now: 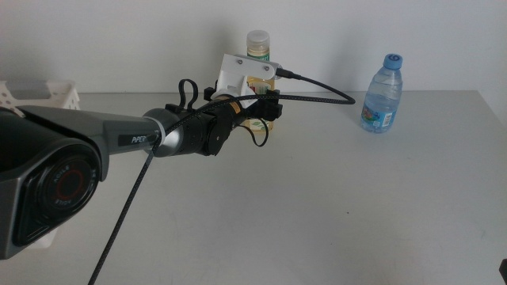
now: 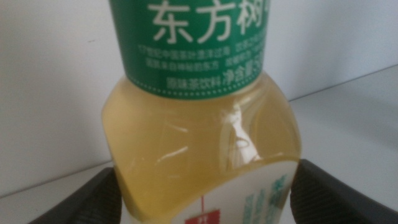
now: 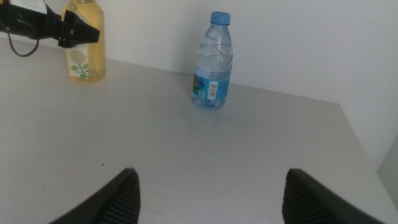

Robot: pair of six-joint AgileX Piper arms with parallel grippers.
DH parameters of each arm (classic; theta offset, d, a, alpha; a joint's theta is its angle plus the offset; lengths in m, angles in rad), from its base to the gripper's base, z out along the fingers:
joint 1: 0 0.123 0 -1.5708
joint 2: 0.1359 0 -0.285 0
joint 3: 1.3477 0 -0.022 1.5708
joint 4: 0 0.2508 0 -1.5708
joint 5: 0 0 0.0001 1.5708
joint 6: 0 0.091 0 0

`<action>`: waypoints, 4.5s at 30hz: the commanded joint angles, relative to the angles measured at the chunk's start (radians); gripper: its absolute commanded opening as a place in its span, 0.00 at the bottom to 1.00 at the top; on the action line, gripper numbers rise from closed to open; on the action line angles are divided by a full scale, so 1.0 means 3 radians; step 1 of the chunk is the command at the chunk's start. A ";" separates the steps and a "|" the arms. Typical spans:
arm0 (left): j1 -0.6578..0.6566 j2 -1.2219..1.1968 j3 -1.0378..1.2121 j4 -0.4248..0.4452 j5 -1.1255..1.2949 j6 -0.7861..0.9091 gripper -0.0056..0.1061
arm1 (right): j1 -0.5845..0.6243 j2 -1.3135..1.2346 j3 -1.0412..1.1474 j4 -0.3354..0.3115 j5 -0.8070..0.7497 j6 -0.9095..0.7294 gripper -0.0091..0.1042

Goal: Use arms to grab the bottles and put them into the dustbin to the left of the table.

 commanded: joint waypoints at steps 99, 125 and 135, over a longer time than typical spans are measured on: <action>0.2488 -0.1642 -0.0419 -0.0478 0.5278 0.1117 0.89 | -0.0028 -0.0071 -0.0031 -0.0018 -0.0233 -0.0015 0.59; 0.0520 -0.4263 0.1186 -0.0860 0.3384 0.1507 0.89 | -0.0028 -0.0071 -0.0031 -0.0018 -0.0233 -0.0015 0.59; 0.0061 -0.5296 0.2509 -0.0434 0.2822 0.0885 0.89 | -0.0028 -0.0071 -0.0031 -0.0018 -0.0233 -0.0015 0.59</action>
